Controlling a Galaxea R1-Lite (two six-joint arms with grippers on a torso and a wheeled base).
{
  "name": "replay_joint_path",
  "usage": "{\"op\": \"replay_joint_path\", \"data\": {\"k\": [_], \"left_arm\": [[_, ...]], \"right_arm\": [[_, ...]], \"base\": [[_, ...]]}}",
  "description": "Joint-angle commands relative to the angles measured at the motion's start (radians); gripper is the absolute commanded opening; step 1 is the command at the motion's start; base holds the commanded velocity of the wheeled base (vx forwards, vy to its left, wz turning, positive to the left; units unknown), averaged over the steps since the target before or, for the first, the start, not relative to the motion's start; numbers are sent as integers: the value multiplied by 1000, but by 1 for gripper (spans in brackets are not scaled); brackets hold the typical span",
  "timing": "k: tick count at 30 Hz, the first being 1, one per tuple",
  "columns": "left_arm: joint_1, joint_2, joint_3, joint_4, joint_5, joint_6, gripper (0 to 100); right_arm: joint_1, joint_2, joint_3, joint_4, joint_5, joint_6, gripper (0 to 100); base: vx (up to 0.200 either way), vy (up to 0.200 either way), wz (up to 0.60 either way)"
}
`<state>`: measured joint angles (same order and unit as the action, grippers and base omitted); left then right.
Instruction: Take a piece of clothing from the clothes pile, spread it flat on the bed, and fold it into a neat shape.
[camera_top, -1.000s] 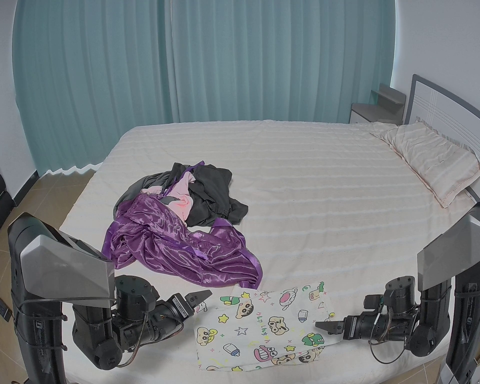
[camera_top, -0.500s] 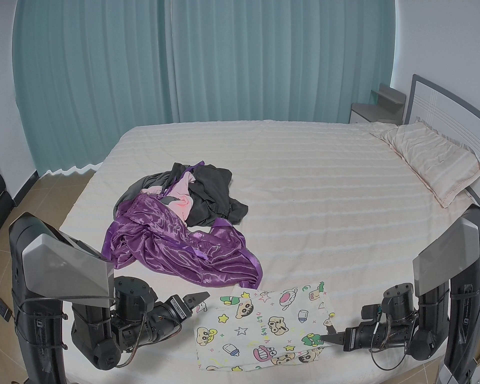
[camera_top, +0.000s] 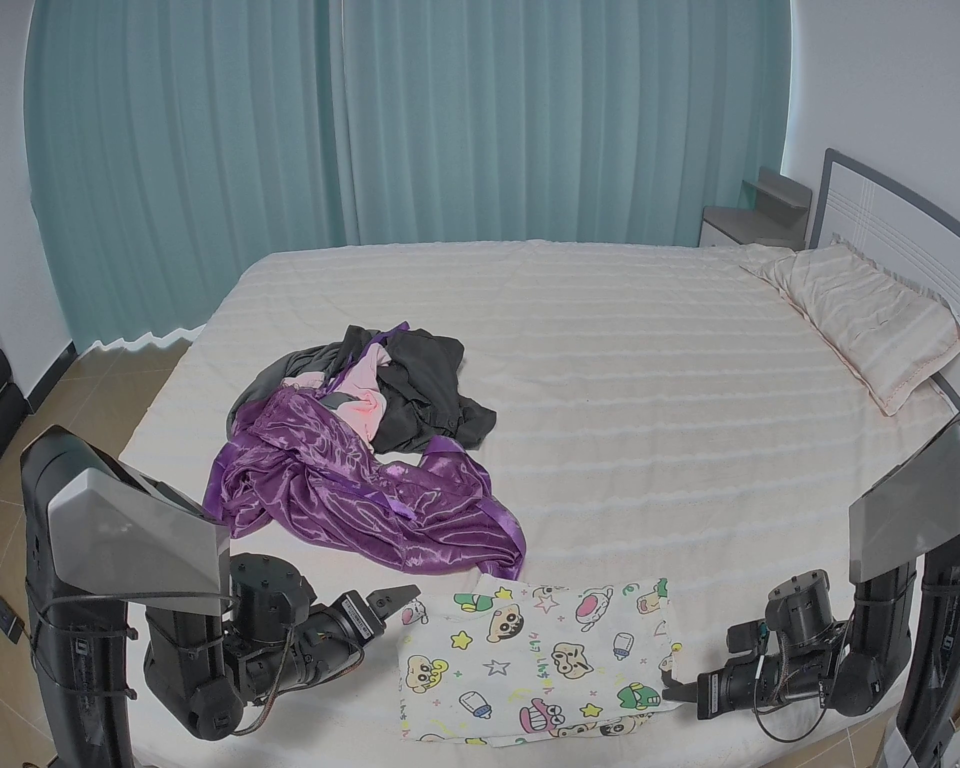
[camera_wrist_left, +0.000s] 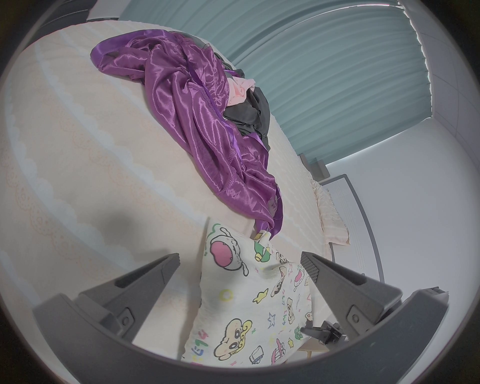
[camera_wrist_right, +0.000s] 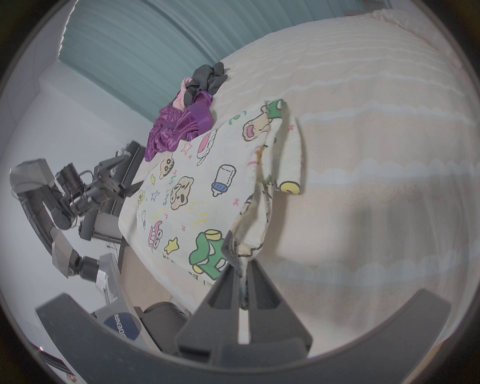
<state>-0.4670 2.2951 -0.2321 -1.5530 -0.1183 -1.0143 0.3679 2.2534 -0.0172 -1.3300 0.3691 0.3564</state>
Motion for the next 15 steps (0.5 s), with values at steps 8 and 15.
{"op": "replay_joint_path", "data": {"k": [8, 15], "left_arm": [[-1, 3, -3, -12, 0, 0, 100], [1, 3, -3, -12, 0, 0, 100]], "right_arm": [[6, -44, 17, 20, 1, -25, 100], [-49, -114, 5, -60, 4, -36, 100]], "base": [[0, 0, 0], [0, 0, 0]]}}
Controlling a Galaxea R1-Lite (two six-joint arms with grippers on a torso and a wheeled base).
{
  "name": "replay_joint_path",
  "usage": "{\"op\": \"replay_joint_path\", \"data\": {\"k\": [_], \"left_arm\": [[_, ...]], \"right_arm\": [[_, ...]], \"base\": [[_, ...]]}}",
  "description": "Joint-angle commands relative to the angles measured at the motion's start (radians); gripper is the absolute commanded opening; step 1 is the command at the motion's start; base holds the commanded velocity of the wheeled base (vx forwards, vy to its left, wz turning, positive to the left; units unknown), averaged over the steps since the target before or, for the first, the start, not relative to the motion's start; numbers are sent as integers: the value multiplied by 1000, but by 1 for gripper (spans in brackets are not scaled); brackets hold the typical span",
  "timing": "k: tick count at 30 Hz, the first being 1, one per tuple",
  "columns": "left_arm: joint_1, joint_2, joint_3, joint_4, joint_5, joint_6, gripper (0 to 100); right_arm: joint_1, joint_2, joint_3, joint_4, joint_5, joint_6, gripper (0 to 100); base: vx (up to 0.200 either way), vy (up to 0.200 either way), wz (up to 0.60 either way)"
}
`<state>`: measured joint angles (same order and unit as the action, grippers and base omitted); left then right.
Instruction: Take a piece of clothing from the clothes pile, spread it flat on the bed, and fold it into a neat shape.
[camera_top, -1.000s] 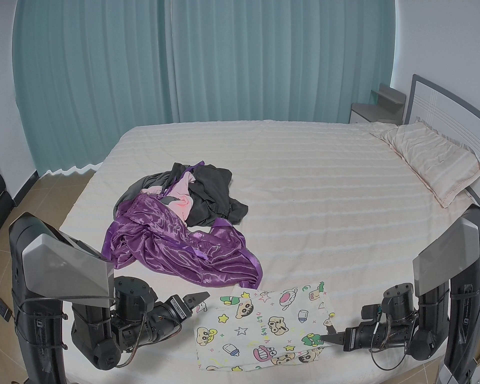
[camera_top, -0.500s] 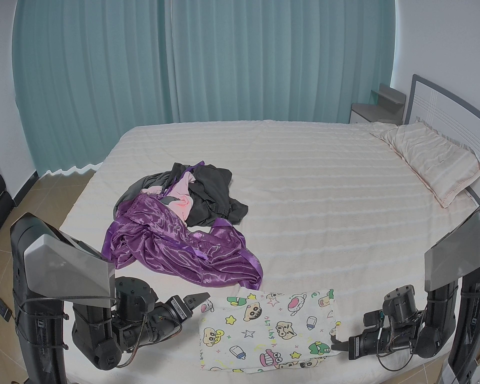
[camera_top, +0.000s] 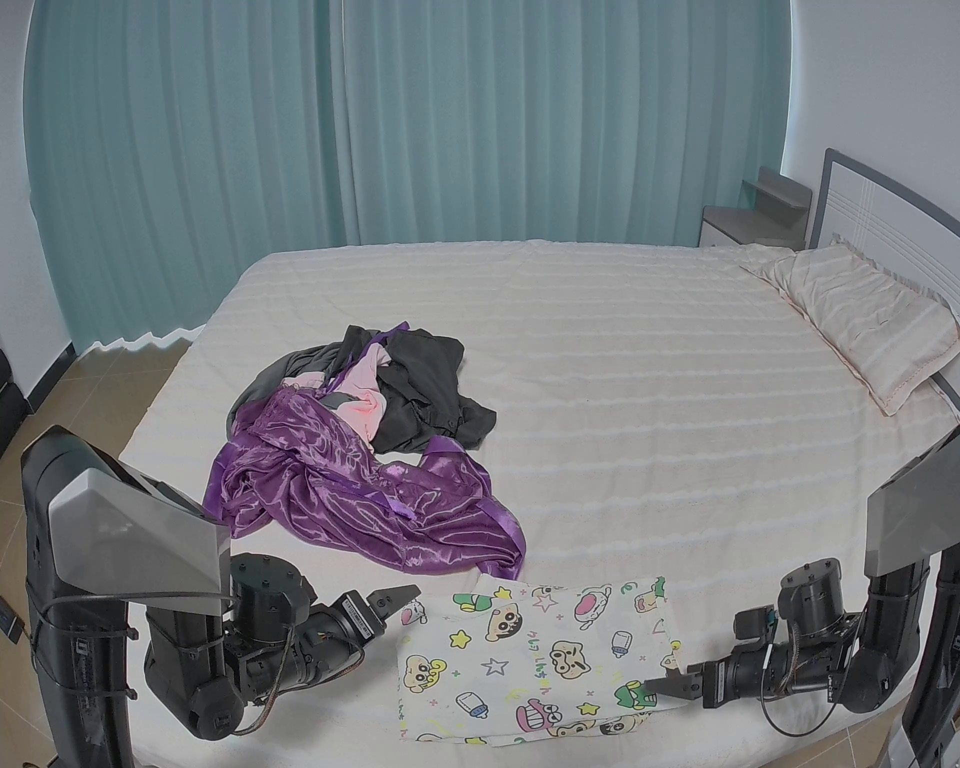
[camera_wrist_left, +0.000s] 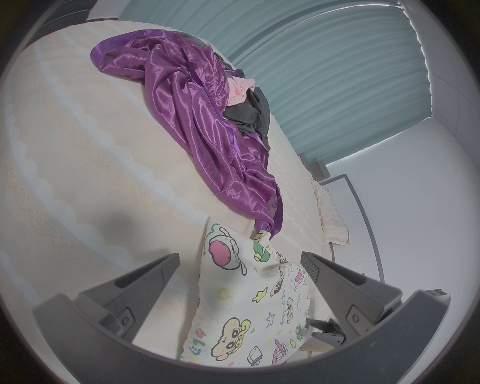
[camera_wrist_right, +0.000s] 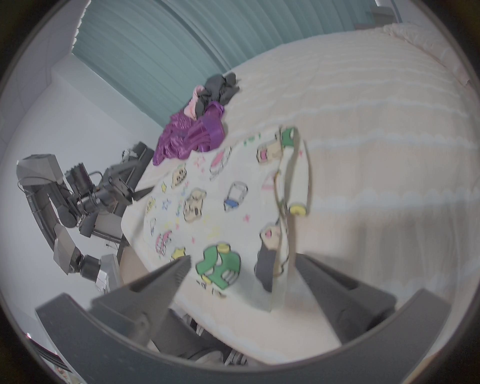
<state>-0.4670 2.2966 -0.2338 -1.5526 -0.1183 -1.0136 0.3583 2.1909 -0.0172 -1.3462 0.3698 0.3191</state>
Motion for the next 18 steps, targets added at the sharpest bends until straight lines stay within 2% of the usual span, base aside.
{"op": "replay_joint_path", "data": {"k": [1, 4, 7, 11, 18], "left_arm": [[-1, 1, -1, -12, 0, 0, 100], [1, 1, -2, -12, 0, 0, 100], [-1, 3, -2, -12, 0, 0, 100], [-1, 7, -2, -14, 2, 1, 100], [-1, 7, -4, -14, 2, 1, 100]], "right_arm": [[-45, -51, -3, -56, 3, 5, 100], [-56, -11, -92, -70, -14, 41, 100], [-47, 63, -199, -80, -89, 149, 100], [-25, 165, -314, -82, -150, 195, 100], [-18, 202, -386, -83, -155, 256, 100]], "base": [[0, 0, 0], [0, 0, 0], [0, 0, 0], [0, 0, 0], [0, 0, 0]]}}
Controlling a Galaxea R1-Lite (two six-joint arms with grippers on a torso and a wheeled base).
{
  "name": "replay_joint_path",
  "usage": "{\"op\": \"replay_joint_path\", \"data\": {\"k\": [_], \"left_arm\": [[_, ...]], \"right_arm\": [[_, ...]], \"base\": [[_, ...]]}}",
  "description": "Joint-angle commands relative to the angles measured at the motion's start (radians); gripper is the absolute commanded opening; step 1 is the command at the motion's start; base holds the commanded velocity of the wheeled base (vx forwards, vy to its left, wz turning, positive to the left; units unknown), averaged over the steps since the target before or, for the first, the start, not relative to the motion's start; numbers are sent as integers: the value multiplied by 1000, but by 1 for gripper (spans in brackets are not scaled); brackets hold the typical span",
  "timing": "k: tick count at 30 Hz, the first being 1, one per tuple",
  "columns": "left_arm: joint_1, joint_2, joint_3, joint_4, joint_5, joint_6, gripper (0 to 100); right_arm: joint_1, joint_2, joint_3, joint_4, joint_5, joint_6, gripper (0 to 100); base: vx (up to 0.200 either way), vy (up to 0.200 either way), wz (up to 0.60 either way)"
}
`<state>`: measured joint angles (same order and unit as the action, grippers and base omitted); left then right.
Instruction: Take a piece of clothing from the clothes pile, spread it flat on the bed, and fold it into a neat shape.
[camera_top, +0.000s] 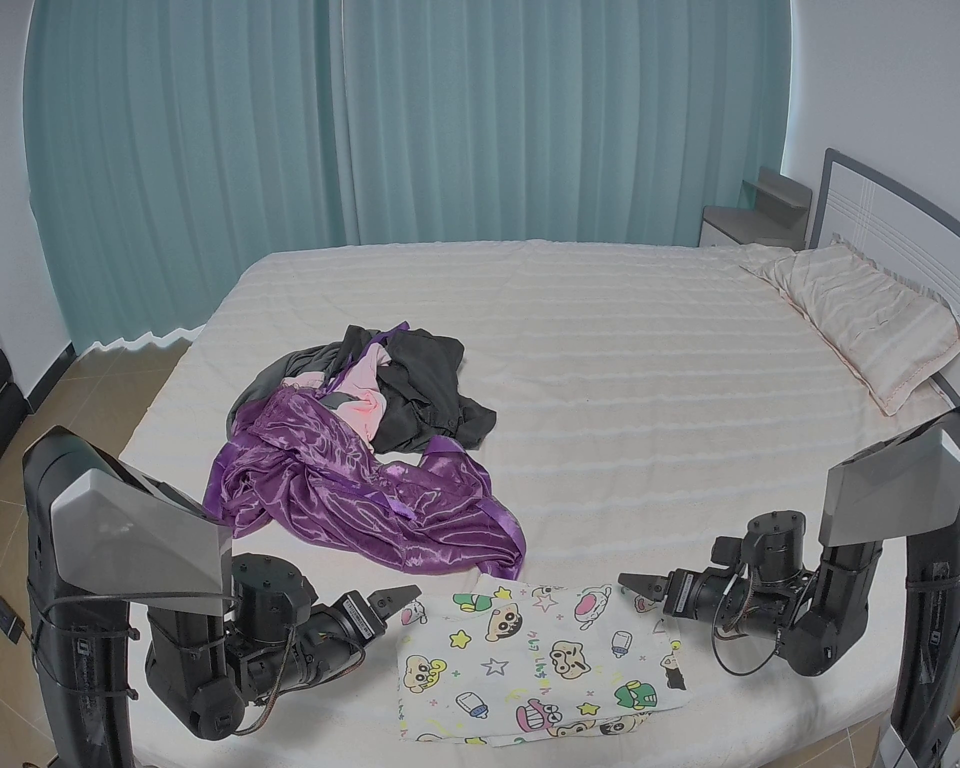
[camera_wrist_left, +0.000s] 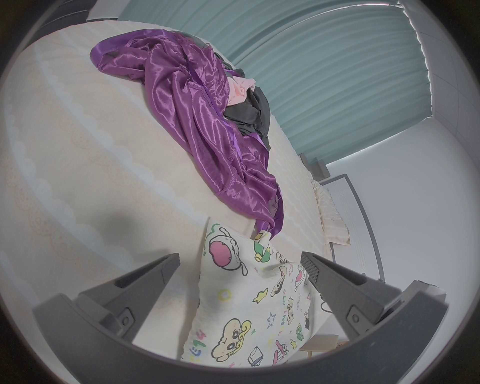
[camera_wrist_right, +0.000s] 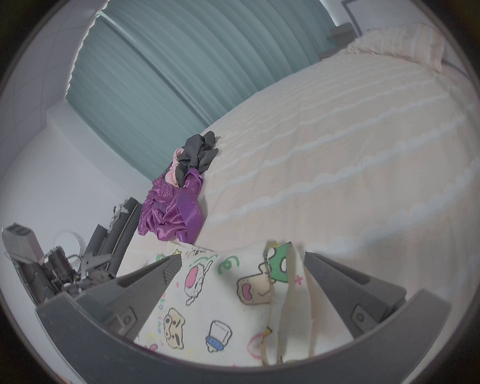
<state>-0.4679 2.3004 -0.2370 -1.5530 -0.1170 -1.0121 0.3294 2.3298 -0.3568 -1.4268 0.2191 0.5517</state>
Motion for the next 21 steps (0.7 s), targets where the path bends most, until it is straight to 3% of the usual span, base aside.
{"op": "replay_joint_path", "data": {"k": [1, 3, 4, 21], "left_arm": [[0, 4, -2, -13, 0, 0, 100], [0, 4, -2, -13, 0, 0, 100], [0, 4, -2, -13, 0, 0, 100], [-2, 5, -2, -13, 2, 1, 100]], "right_arm": [[14, 65, -51, -1, -6, 31, 100], [17, 66, -54, -1, -6, 34, 100], [19, 66, -54, -1, -6, 34, 0], [-29, 29, -40, -14, -46, 36, 0]], "base": [[0, 0, 0], [0, 0, 0], [0, 0, 0], [0, 0, 0]]}}
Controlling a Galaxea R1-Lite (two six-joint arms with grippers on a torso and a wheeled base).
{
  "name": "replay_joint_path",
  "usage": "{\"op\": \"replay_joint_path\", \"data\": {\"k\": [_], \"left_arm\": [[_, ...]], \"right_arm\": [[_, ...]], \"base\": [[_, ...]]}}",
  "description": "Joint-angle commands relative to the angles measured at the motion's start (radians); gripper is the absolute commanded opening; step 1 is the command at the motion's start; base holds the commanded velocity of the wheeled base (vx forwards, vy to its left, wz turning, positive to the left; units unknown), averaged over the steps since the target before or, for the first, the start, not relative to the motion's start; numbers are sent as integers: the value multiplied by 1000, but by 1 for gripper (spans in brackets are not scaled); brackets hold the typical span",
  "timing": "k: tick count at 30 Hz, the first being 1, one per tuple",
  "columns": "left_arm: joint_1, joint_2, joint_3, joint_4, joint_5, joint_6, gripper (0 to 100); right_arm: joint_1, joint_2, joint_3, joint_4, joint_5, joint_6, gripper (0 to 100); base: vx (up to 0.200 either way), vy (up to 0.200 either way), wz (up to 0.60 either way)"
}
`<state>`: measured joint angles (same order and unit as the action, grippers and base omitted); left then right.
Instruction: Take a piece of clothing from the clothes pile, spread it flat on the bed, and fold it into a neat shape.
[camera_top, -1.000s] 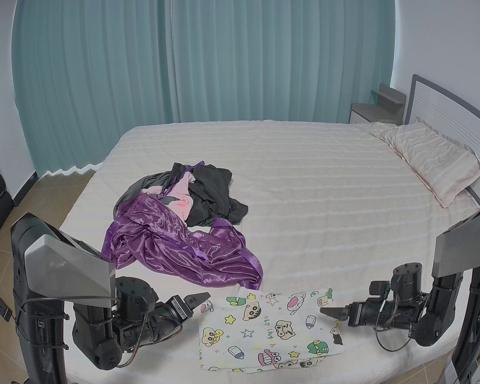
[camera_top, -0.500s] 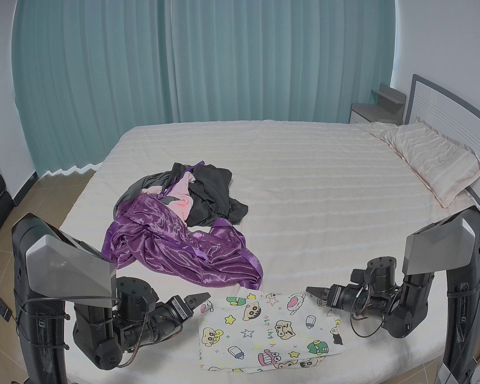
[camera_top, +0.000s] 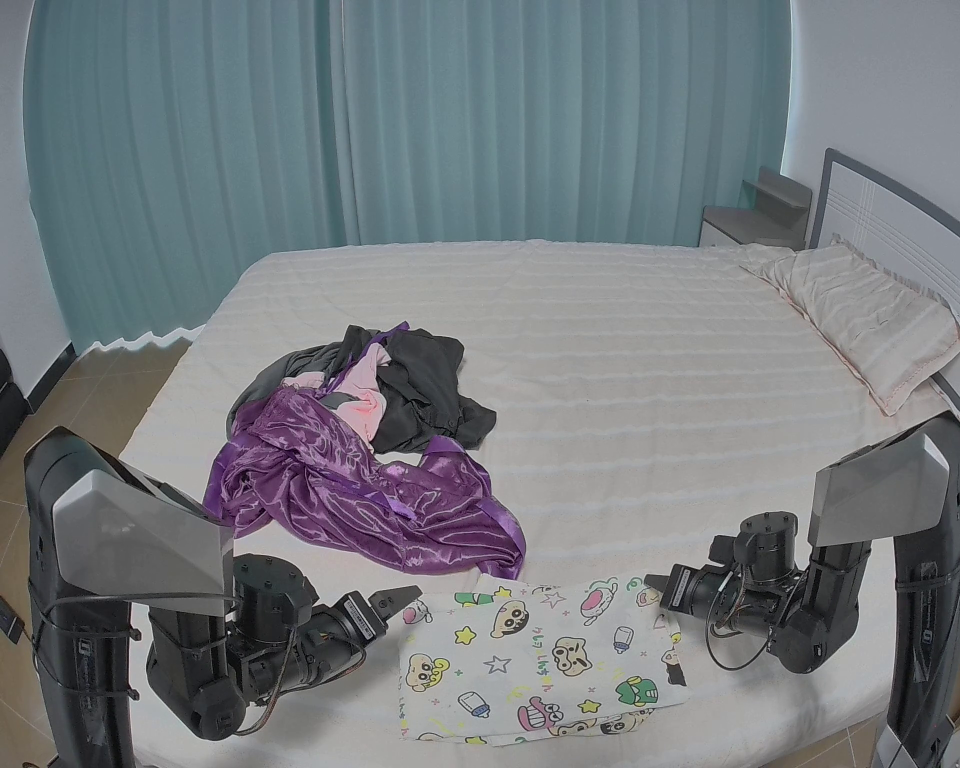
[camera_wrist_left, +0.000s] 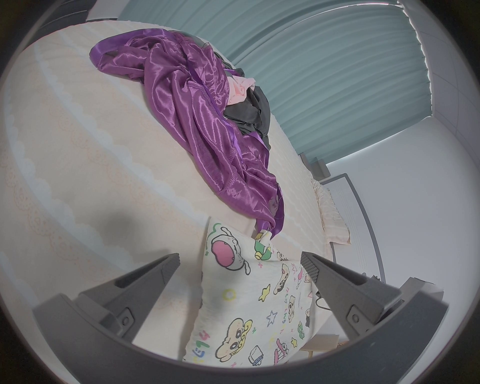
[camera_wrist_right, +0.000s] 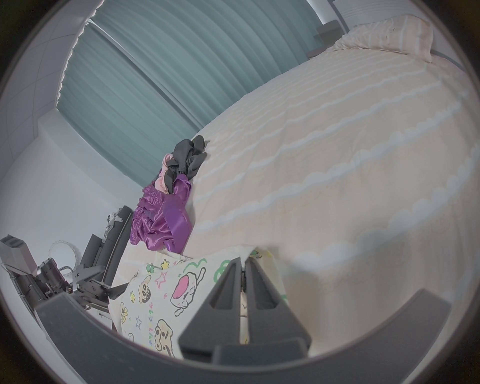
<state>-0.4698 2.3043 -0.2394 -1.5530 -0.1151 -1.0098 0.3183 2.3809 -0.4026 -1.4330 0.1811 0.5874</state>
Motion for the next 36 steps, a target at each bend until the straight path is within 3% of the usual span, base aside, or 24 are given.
{"op": "replay_joint_path", "data": {"k": [1, 12, 13, 19, 26, 30, 31, 32, 36], "left_arm": [[0, 1, 0, -13, 0, -1, 100], [0, 1, 0, -13, 0, 0, 100], [0, 1, 0, -13, 0, -1, 100], [2, 1, 0, -13, 0, -1, 100], [51, -63, -20, -15, 35, 7, 100], [109, -279, -15, -13, 157, 74, 100], [109, -279, -15, -13, 157, 74, 100], [145, -394, -3, -10, 203, 146, 100], [214, -620, 68, -2, 206, 289, 100]], "right_arm": [[-19, -28, 8, -7, -8, 0, 0], [-22, -37, 27, 0, -9, -1, 0], [-25, -37, 27, 2, -9, -1, 100], [-50, -49, 27, -6, -9, -1, 100], [-127, -223, 42, 3, -11, 0, 100], [-140, -465, 166, 6, -55, -3, 100], [-140, -465, 166, 6, -55, -3, 100], [-153, -609, 254, 5, -64, -3, 100], [-174, -859, 403, 16, -68, -21, 100]], "base": [[0, 0, 0], [0, 0, 0], [0, 0, 0], [0, 0, 0], [0, 0, 0], [0, 0, 0], [0, 0, 0], [0, 0, 0], [0, 0, 0]]}}
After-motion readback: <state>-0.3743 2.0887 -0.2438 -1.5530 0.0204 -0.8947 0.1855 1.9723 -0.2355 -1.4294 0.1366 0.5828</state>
